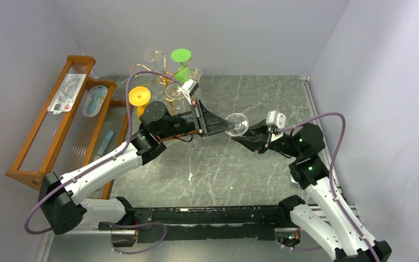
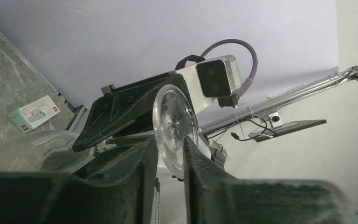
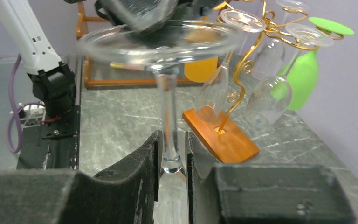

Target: Place the wine glass upside down on the wine glass rack

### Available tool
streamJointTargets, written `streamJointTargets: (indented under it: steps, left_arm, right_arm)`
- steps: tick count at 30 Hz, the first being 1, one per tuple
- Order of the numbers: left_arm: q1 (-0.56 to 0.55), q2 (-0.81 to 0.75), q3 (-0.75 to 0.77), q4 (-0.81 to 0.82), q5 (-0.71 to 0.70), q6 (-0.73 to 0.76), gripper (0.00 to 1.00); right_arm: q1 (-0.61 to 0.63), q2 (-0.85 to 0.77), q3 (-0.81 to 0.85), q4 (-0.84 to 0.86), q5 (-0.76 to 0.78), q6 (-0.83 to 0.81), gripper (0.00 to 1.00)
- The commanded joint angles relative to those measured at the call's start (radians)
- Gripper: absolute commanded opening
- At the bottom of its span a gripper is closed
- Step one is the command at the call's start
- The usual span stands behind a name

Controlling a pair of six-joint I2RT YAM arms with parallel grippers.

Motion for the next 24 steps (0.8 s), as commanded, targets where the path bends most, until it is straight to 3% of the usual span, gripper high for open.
streamJointTargets:
  steps: [1,3,4,8,10,12,18,24]
  left_arm:
    - [0.018,-0.001,-0.036,0.027,0.058,-0.039,0.11]
    - [0.022,-0.002,-0.059,0.058,0.074,-0.072,0.05]
    - [0.024,-0.006,-0.074,0.074,0.078,-0.085,0.05]
    - [0.039,-0.040,-0.124,0.069,0.074,-0.092,0.05]
    - [0.050,-0.065,-0.139,0.040,0.063,-0.078,0.05]
    - [0.062,-0.093,-0.146,-0.016,0.051,-0.053,0.05]
    - [0.072,-0.207,-0.178,-0.263,-0.045,0.025,0.05]
    - [0.075,-0.376,-0.198,-0.569,-0.299,0.104,0.05]
  right_arm:
    - [0.006,-0.006,0.057,-0.032,-0.023,-0.044,0.00]
    - [0.006,0.005,0.077,-0.040,-0.030,-0.024,0.00]
    - [0.006,0.010,0.085,-0.040,-0.032,-0.011,0.06]
    - [0.006,0.014,0.097,-0.043,-0.042,0.049,0.47]
    - [0.006,0.007,0.096,-0.062,-0.052,0.042,0.62]
    - [0.006,-0.005,0.095,-0.102,-0.068,0.000,0.70]
    - [0.006,-0.011,0.123,-0.183,-0.151,-0.088,0.77]
    - [0.006,-0.009,0.120,-0.154,-0.138,-0.072,0.78]
